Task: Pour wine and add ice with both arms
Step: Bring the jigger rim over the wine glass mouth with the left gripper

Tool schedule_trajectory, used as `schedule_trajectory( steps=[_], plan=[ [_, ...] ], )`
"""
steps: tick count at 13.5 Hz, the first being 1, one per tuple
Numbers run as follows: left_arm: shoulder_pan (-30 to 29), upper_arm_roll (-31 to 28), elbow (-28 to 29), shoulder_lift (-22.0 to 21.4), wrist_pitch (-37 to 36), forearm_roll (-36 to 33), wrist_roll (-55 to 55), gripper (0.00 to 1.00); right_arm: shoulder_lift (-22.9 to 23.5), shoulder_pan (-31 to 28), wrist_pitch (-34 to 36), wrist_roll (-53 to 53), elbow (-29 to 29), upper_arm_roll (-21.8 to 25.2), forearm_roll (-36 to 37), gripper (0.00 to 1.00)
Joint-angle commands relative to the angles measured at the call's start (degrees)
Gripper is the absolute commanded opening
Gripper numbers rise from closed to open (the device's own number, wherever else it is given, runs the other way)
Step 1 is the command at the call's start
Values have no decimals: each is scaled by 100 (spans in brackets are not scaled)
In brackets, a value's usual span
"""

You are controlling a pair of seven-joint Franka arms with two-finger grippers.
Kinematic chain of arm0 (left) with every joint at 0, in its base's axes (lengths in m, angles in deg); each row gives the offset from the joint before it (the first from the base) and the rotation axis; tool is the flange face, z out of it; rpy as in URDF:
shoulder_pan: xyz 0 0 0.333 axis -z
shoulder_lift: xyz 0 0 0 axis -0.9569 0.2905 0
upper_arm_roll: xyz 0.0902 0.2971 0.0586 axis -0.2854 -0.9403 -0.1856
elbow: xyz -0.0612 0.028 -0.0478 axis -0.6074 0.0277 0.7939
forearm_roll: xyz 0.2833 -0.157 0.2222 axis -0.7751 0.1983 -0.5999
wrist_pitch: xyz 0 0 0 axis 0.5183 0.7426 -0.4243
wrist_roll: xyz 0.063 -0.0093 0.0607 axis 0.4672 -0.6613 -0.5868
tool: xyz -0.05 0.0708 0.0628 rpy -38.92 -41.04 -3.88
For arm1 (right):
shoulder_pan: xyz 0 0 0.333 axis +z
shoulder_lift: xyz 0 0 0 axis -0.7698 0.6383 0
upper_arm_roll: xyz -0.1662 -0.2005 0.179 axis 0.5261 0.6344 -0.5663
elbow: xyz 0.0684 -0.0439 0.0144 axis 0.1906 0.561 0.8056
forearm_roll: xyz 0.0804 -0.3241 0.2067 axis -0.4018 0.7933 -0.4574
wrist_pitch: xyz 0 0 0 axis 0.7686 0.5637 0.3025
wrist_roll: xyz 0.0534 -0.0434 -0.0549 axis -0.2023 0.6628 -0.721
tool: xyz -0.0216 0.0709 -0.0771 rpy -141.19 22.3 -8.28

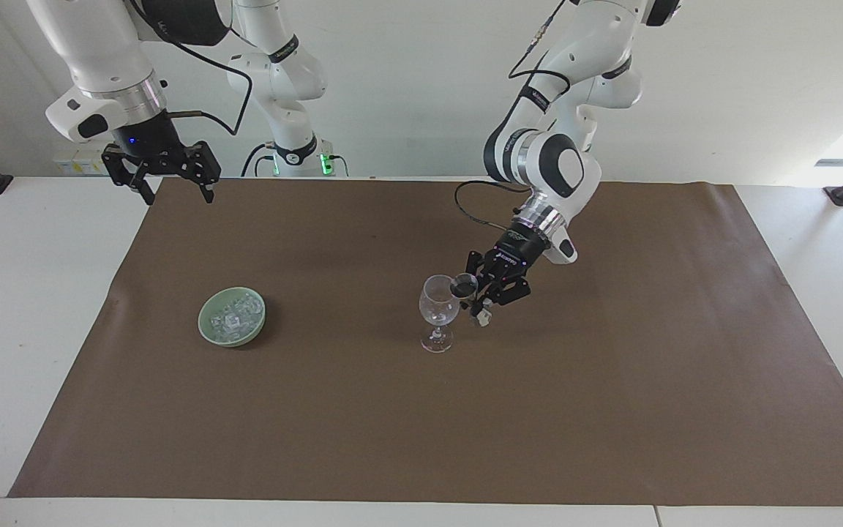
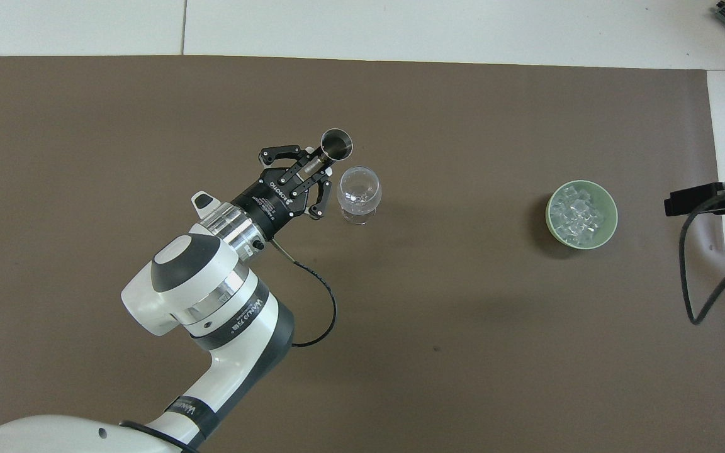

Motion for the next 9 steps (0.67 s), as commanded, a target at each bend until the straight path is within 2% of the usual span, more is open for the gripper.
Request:
schedule_trajectory(
  steps=[1,9],
  plan=[
    [88,-70,-103,-11,86,-42,-336,0,33,-10,127,100,-77,-10,-60,100],
    [96,-70,-76,-20,24,-359,-969,0,33,-10,127,100,-77,-1,-60,100]
  ],
)
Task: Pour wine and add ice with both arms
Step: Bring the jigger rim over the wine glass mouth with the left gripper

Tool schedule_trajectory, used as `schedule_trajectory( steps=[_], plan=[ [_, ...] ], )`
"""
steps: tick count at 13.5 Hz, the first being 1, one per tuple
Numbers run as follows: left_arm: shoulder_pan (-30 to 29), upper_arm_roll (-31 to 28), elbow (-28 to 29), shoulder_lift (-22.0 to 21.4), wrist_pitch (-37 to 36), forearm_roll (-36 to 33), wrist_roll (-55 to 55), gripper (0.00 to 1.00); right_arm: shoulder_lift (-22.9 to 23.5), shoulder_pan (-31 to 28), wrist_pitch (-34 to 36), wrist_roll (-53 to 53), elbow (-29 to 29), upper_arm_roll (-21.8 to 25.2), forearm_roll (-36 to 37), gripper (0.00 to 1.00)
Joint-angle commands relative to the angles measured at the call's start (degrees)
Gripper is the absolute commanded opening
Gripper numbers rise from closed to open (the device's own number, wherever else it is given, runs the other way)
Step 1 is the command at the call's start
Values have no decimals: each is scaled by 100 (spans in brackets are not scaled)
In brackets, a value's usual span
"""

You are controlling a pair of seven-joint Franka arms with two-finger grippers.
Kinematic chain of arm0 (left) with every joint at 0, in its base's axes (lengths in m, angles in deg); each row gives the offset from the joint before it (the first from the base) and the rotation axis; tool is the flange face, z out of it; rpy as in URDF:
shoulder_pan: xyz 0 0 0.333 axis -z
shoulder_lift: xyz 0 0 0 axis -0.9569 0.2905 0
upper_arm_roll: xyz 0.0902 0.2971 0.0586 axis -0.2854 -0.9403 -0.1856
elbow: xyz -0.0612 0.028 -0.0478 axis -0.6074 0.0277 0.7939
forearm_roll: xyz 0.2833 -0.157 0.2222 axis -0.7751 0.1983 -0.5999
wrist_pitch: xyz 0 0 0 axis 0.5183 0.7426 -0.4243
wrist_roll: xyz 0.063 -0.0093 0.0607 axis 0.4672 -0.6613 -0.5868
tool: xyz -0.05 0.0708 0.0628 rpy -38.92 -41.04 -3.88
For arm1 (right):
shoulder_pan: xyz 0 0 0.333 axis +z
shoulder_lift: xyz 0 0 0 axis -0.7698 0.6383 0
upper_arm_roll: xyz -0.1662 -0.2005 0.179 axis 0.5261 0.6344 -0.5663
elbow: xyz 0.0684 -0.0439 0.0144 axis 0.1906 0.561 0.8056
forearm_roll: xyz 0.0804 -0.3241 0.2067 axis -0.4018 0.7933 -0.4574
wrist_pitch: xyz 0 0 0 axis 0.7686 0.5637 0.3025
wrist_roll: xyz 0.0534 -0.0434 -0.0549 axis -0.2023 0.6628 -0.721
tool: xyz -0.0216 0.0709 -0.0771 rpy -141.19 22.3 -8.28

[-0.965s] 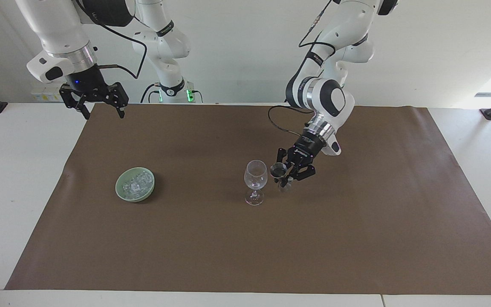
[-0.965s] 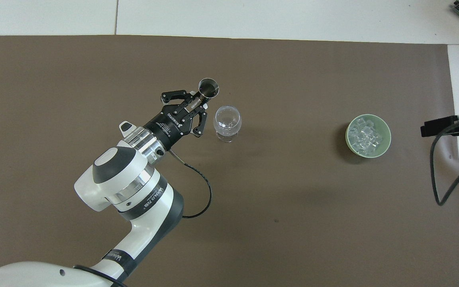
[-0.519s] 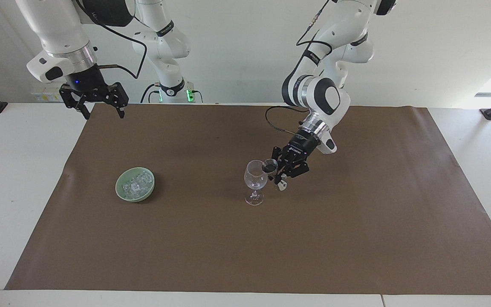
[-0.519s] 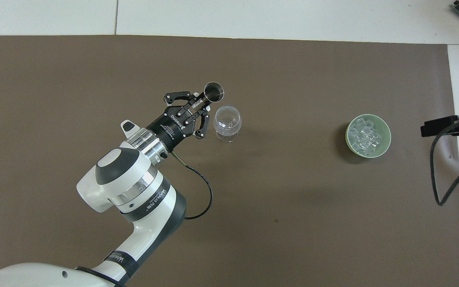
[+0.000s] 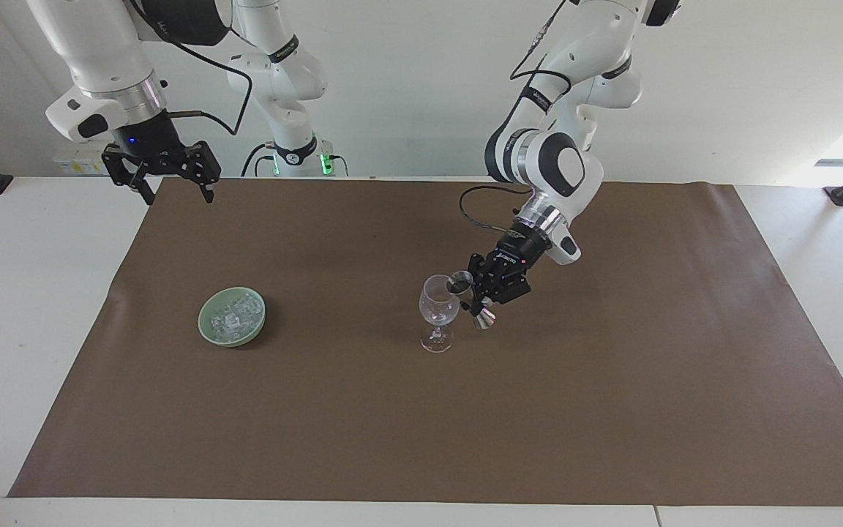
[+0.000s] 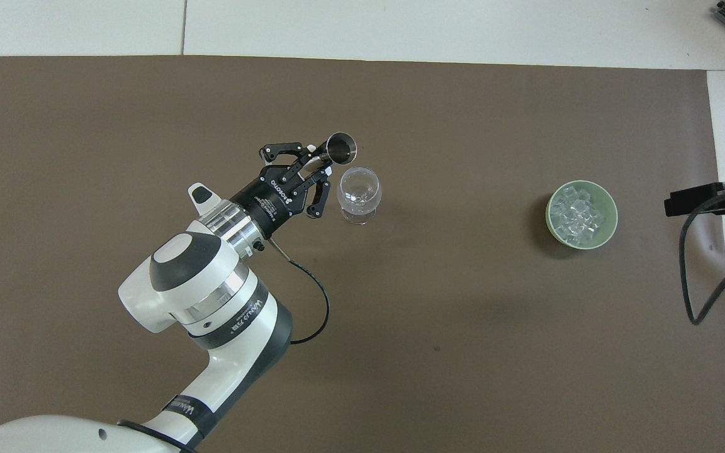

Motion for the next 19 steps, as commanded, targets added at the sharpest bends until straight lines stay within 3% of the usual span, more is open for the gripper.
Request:
schedule_trajectory(
  steps=[1,16,19],
  plan=[
    [97,-66,-42,-20,25,-84,-242,0,33,-10,118,100,-77,-1,-60,100],
    [105,-66,151,-99,-168,-427,-1253,0,33,-10,118,100,-77,-1,-60,100],
    [105,-57,151,-90,-203,-883,-1350,0,33,-10,118,100,-77,-10,-69,100]
  ],
)
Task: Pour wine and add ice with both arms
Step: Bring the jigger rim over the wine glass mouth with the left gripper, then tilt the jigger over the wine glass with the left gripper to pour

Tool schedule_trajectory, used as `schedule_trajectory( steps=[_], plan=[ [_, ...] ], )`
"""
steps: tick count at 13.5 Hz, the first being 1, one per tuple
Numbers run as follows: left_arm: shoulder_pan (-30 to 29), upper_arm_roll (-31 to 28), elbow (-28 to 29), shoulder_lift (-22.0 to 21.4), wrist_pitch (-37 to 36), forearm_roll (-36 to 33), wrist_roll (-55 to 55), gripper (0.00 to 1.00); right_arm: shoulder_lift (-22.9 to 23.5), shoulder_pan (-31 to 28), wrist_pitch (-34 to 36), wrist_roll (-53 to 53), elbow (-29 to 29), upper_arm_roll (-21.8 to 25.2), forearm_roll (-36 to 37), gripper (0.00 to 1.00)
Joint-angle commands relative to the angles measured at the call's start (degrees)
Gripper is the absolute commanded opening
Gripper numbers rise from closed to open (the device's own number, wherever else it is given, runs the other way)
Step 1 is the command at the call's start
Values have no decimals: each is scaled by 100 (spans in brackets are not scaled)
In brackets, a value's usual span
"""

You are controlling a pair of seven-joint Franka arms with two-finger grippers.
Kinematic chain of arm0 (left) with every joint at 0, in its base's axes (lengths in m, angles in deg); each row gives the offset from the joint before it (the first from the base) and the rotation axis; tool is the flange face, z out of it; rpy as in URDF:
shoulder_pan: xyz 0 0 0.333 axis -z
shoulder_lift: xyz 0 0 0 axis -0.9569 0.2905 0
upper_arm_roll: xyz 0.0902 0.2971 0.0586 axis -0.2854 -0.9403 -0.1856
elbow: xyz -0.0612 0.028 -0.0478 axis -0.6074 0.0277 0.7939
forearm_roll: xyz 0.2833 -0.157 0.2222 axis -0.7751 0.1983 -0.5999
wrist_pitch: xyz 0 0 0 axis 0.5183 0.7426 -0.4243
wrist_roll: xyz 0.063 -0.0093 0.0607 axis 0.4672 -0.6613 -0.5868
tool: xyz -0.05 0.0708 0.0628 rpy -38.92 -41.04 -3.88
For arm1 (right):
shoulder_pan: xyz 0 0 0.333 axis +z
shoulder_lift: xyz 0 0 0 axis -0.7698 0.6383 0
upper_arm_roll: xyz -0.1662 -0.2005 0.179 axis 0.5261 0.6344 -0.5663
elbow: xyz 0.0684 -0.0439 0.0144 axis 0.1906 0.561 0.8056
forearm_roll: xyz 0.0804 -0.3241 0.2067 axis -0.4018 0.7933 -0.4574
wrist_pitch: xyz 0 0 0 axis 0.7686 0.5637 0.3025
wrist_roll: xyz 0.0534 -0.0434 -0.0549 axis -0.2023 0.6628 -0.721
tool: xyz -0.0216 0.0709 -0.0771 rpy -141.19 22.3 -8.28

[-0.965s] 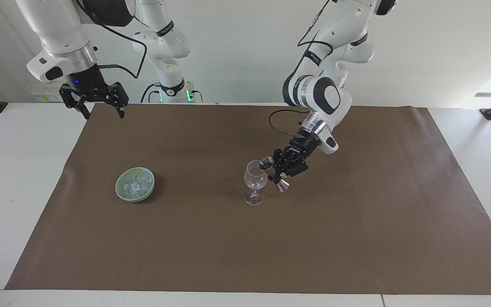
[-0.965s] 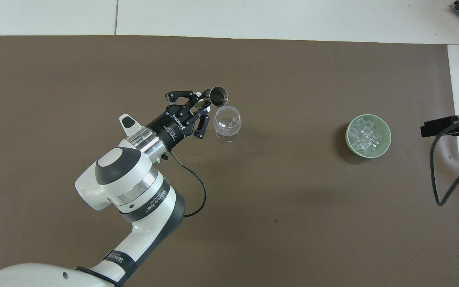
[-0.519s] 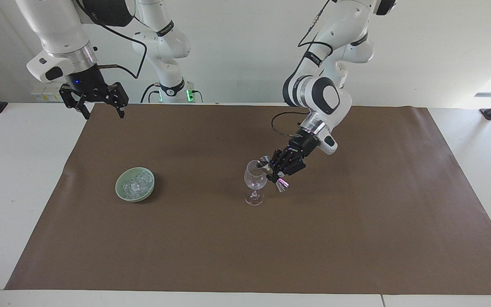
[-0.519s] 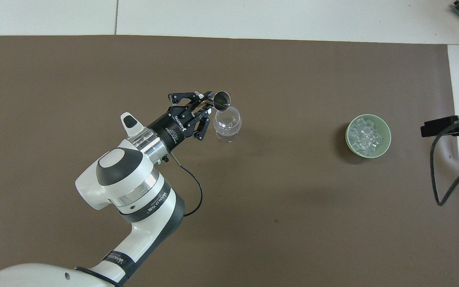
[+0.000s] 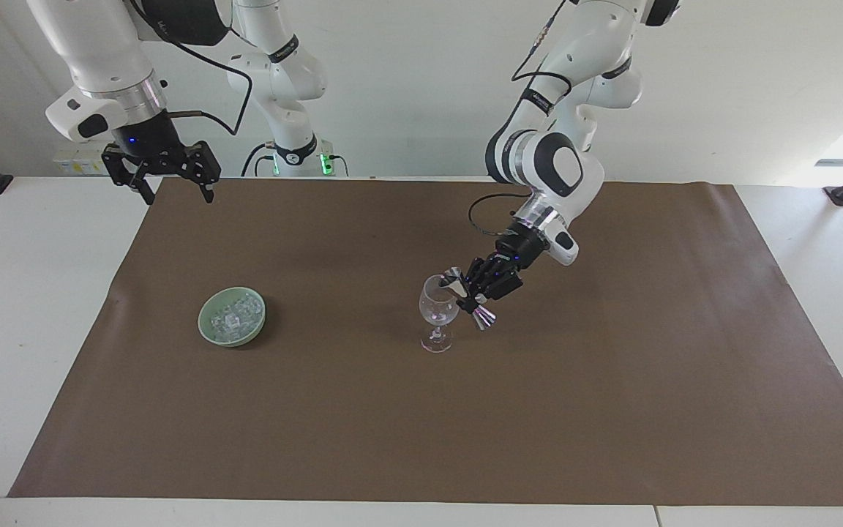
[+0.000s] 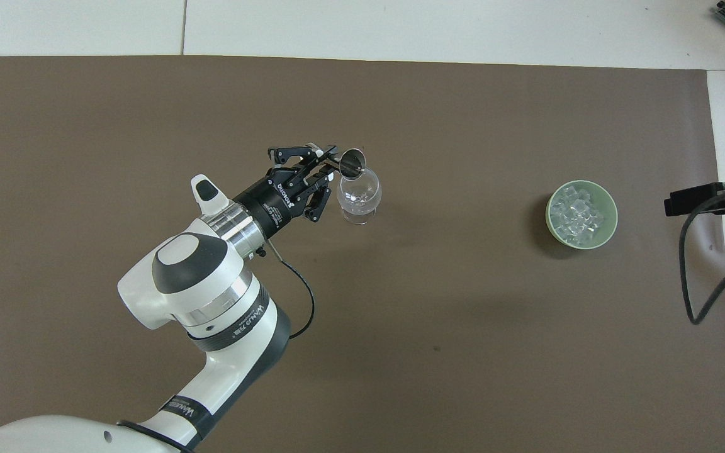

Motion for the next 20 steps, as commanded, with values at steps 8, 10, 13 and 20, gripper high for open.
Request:
schedule_trajectory(
  steps=[8,10,13,20],
  plan=[
    [114,-87,63,-82,-31,-309,-814,0,33,-10,127,100,-77,-1,-60,100],
    [114,-95,63,-73,-31,-318,-964,0,33,-10,118,100,-77,-10,-60,100],
    [123,-95,54,-64,21,-309,-1334,0,33,-10,118,100,-77,-1,-60,100],
    [123,-95,28,-73,197,-309,-1809,0,33,-10,127,100,-77,-1,-60,100]
  ],
)
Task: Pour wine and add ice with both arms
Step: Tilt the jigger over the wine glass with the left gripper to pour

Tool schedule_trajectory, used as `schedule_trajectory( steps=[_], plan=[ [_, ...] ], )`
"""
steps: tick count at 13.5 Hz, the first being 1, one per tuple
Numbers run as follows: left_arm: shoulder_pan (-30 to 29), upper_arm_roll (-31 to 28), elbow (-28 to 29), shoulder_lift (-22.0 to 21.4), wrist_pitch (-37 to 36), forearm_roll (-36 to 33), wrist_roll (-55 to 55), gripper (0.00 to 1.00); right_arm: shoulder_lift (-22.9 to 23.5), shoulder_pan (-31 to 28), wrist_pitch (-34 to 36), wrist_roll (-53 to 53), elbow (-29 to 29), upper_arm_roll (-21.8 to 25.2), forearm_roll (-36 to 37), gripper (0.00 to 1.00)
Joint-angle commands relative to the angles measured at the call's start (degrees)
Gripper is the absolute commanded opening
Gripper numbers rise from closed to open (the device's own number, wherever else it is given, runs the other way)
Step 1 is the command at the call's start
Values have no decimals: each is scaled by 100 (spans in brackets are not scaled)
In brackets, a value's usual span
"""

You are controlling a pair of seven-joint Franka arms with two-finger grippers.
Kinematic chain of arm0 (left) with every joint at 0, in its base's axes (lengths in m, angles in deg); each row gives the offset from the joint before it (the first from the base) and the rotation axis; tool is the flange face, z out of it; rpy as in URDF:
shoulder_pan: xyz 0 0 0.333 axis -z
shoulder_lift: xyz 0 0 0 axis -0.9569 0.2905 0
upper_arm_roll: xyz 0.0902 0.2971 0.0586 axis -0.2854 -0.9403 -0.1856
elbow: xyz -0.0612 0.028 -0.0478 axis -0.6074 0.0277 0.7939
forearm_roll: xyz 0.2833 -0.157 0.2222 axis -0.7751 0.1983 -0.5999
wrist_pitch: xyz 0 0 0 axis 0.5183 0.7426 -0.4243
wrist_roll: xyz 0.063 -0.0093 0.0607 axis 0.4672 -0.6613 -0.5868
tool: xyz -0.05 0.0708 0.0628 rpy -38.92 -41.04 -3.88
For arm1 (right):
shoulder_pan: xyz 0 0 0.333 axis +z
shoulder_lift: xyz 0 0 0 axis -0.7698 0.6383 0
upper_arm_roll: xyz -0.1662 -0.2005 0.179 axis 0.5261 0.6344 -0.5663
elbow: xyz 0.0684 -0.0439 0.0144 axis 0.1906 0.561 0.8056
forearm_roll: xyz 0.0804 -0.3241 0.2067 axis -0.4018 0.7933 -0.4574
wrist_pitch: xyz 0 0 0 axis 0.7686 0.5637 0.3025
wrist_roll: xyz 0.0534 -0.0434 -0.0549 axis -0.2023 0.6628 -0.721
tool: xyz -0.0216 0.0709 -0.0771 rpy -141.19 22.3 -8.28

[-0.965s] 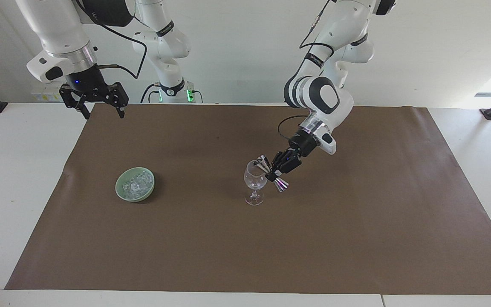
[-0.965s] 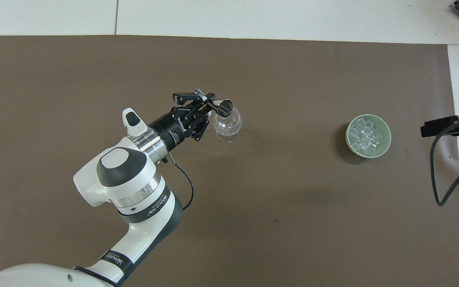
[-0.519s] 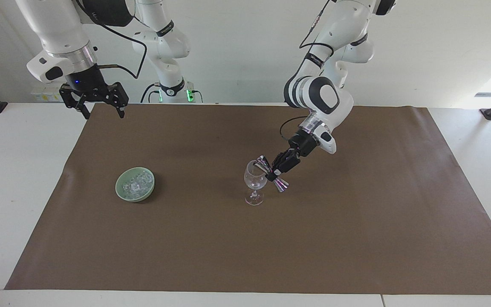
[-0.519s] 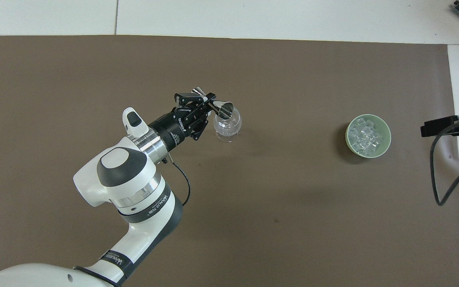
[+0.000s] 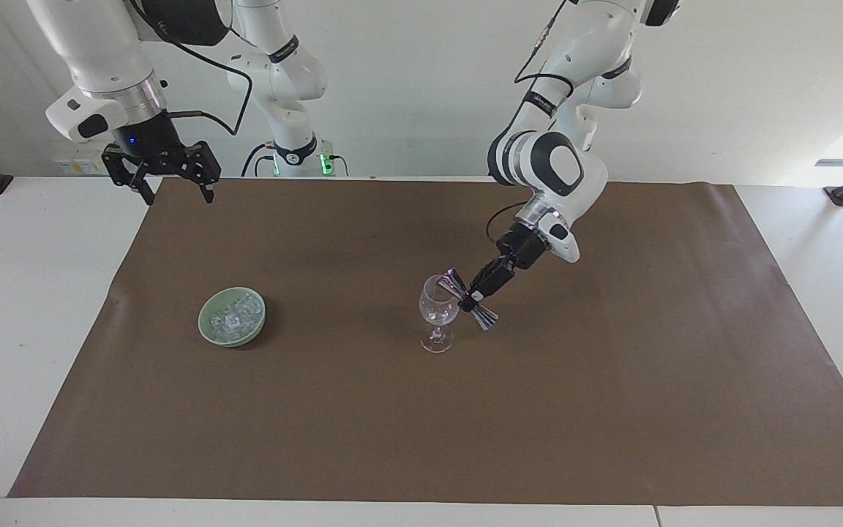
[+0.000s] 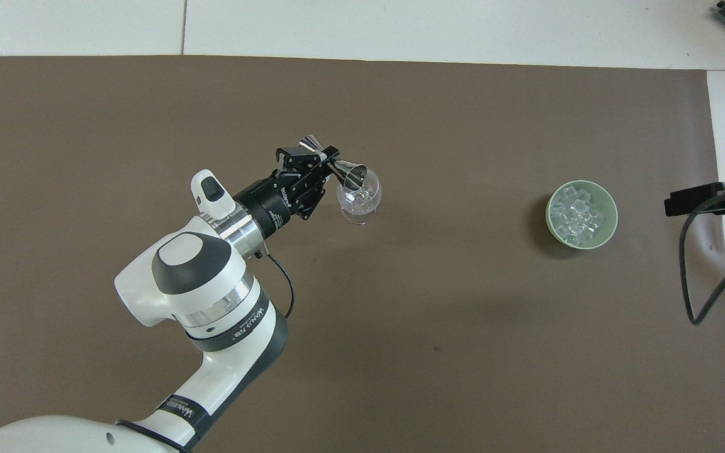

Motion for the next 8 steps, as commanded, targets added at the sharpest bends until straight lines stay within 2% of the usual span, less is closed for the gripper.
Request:
schedule_trajectory(
  steps=[1,8],
  plan=[
    [96,-70,-3,-73,191,-42,-97,0,33,-10,127,100,-77,-10,-60,100],
    [149,-69,-162,-55,429,-24,-97,0,33,-10,118,100,-77,-10,-69,100]
  ],
)
